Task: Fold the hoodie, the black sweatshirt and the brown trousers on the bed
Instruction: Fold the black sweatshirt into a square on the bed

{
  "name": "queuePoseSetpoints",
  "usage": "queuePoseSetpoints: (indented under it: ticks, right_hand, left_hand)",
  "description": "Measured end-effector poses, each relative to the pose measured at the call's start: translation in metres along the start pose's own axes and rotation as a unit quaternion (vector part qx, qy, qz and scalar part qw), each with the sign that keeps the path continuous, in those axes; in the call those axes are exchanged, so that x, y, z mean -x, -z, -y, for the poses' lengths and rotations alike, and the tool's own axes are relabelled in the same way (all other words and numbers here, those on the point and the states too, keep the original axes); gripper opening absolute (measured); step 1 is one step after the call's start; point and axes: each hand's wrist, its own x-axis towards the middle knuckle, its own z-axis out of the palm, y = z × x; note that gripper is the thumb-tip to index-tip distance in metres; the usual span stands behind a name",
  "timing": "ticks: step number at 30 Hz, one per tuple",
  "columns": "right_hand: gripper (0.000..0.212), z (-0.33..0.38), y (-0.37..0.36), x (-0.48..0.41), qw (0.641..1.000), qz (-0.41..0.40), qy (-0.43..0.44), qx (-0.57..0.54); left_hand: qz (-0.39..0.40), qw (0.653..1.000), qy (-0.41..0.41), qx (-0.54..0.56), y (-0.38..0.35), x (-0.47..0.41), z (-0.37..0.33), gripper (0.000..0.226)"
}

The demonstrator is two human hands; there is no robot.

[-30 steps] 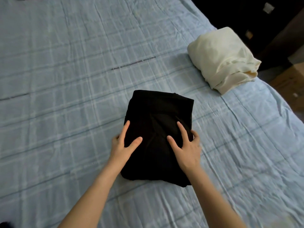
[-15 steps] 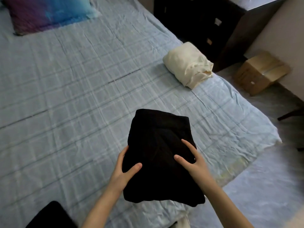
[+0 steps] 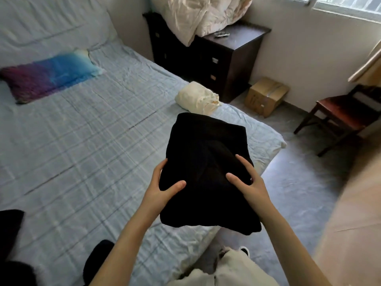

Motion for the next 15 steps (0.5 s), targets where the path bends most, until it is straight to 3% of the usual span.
queuePoseSetpoints:
  ticks: [9,15]
  right_hand:
    - [0.062,-0.006,0.075,-0.005,1.0,-0.008,0.013,-0.003]
    - [0.059,-0.037,0.168,-0.042,1.0,0.002,0.005,-0.012]
  left_hand:
    - [0.04,0.999,0.003,-0.003,-0.081,-0.014,-0.007,0.078]
    - [-0.004,1.0,0.01,0.011,-0.183,-0.035,-0.012,0.073]
